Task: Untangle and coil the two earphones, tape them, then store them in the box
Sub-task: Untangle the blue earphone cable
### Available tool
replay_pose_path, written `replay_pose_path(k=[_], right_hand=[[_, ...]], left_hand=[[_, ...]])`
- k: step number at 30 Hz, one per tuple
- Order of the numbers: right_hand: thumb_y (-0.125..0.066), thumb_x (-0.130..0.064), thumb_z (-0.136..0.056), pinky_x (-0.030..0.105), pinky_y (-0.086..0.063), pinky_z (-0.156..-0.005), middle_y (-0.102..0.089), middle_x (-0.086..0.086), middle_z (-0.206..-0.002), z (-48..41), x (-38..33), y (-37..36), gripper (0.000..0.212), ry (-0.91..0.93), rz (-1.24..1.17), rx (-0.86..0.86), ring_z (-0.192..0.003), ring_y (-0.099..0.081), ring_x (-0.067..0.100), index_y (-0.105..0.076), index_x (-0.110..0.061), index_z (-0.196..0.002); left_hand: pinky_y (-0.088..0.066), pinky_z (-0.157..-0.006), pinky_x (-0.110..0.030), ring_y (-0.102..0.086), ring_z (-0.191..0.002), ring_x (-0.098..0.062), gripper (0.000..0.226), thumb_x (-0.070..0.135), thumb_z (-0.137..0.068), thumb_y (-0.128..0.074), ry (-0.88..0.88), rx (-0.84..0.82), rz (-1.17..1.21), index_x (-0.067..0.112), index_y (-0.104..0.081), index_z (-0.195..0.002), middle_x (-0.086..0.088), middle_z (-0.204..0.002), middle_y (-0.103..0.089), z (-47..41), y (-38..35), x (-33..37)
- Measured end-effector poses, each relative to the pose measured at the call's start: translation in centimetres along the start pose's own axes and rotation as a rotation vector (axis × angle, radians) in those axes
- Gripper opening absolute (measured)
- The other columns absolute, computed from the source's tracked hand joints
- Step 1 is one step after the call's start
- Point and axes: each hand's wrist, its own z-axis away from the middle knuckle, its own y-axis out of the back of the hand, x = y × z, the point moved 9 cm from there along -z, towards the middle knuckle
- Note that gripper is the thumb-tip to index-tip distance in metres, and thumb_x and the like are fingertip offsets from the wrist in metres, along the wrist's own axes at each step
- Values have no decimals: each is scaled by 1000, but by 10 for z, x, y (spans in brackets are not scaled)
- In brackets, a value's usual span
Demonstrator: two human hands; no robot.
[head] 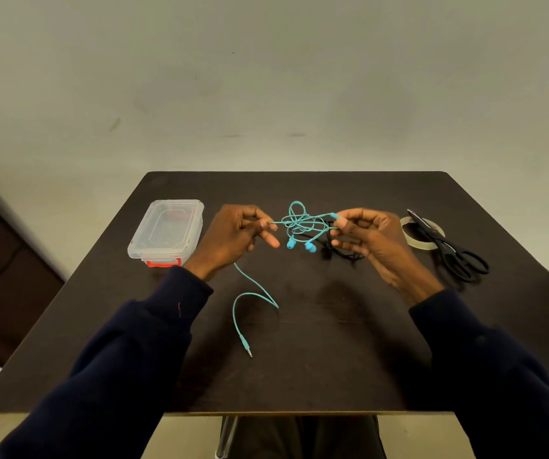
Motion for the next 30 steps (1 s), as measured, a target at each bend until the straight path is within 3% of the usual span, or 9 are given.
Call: replay_pose_path(k=[5,10,14,18,21,23,27,30], right_hand=[[-71,-13,-88,36,-62,-77,-74,15,-97,2,-1,-4,20,-14,-90,-52,-91,-72,26,-70,-4,-106],[-66,9,-89,37,-59,-94,-74,14,-115,-1,-17,-26,31,104,202,-145,-110,-71,27,-67,1,-119],[-73,-6,-90,29,-56,-96,-74,8,-119,1,-34,-65,36,242,369,-284,-112,-70,17,-67,-3,-125],[-78,-17,-88,25,-58,-85,-78,0,-98,-2,-31,-86,24,330,570,-299,-93,-74,11,-77,-11,-111],[-81,-17,-85,15,-53,-67,-78,0,-86,-6,-31,-81,16,292,586,-267,-78,-74,10,-80,-10,-100],[-81,-16,-85,10,-49,-58,-78,2,-85,-7,-28,-77,15,233,585,-282,-75,-73,8,-80,-6,-97],[-80,-15,-84,13,-53,-66,-78,-6,-81,-10,-23,-60,10,159,597,-276,-77,-73,5,-80,-10,-93],[-79,-14,-83,26,-63,-70,-79,4,-85,-11,-15,-38,12,39,467,-220,-84,-75,16,-79,-8,-93]], left_hand=[[-49,-56,-24,-67,-63,-13,19,18,-102,-58,37,-9,38,7,-73,-99,-5,-85,-79,0,-2,-1],[-50,-57,-21,-66,-67,-6,17,12,-99,-61,63,-26,161,0,-74,-103,-8,-88,-79,2,-13,5],[-46,-58,-17,-65,-72,-2,15,15,-97,-64,55,-39,133,6,-76,-99,-4,-85,-78,2,-17,11],[-46,-70,-13,-65,-74,1,13,14,-96,-66,12,-43,55,10,-77,-91,0,-83,-76,2,-15,20],[-54,-86,-29,-72,-88,-10,12,16,-95,-68,-12,-2,-25,14,-79,-90,4,-83,-77,2,-7,20],[-55,-86,-31,-71,-87,-9,11,16,-94,-69,-39,43,-119,15,-79,-91,7,-83,-76,4,-1,22],[-54,-81,-24,-71,-82,-8,11,15,-94,-69,-96,151,-196,17,-79,-88,7,-79,-75,9,10,32],[-52,-77,-17,-71,-82,-6,12,18,-94,-70,-105,207,-191,17,-79,-86,8,-80,-76,11,18,33]])
